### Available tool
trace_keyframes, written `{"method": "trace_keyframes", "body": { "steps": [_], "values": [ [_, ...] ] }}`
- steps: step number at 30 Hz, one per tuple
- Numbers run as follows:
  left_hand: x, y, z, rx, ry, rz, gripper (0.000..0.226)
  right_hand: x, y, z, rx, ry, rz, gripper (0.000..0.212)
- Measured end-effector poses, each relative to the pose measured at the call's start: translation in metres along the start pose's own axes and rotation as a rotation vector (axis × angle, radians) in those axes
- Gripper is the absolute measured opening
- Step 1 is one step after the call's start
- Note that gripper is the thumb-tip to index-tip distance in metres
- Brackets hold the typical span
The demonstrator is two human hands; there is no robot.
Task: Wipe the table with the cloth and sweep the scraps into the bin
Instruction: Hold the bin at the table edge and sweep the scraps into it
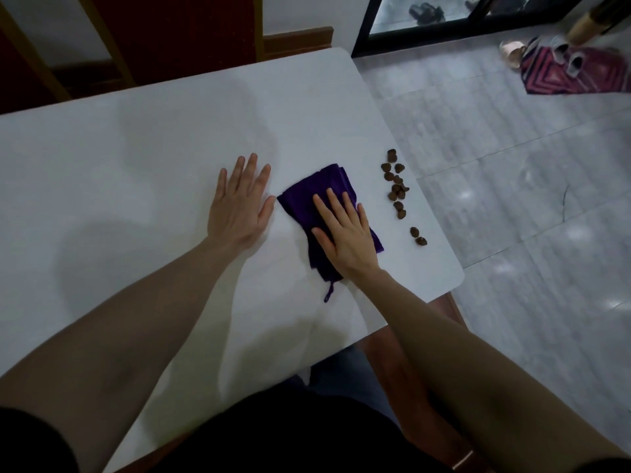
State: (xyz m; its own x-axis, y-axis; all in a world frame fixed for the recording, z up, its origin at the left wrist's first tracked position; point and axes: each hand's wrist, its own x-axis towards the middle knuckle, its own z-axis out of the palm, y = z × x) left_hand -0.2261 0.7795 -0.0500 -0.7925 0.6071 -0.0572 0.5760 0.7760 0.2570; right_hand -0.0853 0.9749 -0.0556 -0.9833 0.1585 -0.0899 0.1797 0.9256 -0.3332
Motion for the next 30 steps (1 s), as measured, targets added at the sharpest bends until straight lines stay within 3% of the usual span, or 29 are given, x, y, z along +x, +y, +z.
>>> {"method": "trace_keyframes", "body": {
  "steps": [8,15,17,24,30],
  "values": [
    [0.058,0.095,-0.010,-0.019,0.064,0.063,0.068,0.018,0.115,-0.078,0.003,0.155,0.055,0.054],
    [0.122,0.226,0.007,-0.012,0.094,0.093,0.069,0.005,0.279,-0.144,-0.037,0.074,0.125,0.069],
    [0.139,0.265,0.015,-0.034,0.071,0.085,0.069,-0.001,0.324,-0.151,-0.059,0.024,0.157,0.064],
    [0.185,0.362,0.081,-0.075,-0.056,0.141,0.066,-0.010,0.438,-0.132,-0.089,-0.098,0.249,0.062],
    [0.218,0.376,0.183,-0.090,-0.159,0.026,0.062,0.004,0.496,-0.061,-0.012,-0.169,0.307,0.064]
  ]
}}
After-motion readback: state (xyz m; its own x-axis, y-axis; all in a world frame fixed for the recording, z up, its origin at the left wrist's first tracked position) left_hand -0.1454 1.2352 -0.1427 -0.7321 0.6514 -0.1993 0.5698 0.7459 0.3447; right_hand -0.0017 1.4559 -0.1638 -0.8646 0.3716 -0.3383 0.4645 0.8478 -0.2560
